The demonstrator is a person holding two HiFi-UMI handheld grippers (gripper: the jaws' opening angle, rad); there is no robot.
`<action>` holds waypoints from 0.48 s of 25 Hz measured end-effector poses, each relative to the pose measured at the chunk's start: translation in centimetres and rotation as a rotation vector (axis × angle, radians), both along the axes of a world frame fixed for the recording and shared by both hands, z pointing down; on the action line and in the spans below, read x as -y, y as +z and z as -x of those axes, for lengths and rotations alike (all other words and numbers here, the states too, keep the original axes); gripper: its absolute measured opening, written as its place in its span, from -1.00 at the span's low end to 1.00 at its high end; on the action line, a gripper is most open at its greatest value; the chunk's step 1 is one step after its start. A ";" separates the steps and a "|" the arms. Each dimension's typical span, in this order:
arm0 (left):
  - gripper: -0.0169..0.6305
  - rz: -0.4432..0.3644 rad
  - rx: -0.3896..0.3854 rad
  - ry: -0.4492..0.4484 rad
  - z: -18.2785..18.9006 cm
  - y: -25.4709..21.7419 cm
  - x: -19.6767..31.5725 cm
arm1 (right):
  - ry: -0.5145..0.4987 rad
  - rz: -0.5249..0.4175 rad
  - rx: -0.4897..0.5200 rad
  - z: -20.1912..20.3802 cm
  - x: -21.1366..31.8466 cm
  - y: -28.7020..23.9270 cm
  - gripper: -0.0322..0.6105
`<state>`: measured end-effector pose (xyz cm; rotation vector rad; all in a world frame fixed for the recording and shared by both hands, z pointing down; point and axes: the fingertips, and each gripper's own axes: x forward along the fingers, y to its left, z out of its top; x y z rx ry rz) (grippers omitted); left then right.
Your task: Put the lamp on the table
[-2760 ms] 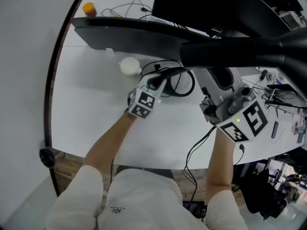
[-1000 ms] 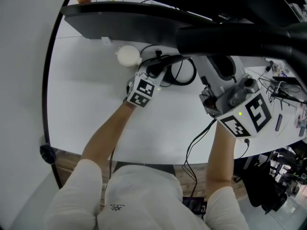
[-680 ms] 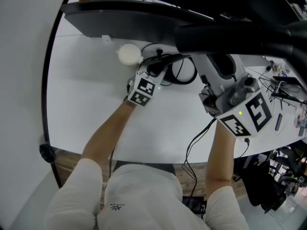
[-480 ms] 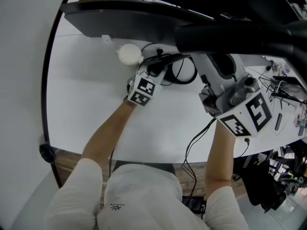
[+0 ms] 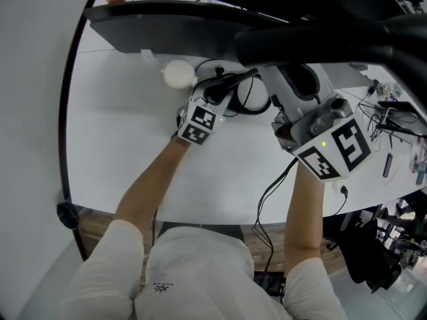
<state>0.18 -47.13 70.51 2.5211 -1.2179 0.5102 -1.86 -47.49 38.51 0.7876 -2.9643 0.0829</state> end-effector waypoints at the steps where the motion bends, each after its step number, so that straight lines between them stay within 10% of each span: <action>1: -0.62 -0.003 0.007 0.010 -0.3 -0.1 -0.2 | 0.007 -0.003 -0.007 0.0 0.0 0.1 -0.75; 12: -0.17 -0.020 0.052 0.009 -0.4 -1.7 -2.0 | 0.036 0.029 -0.022 -0.9 -1.4 1.0 -0.55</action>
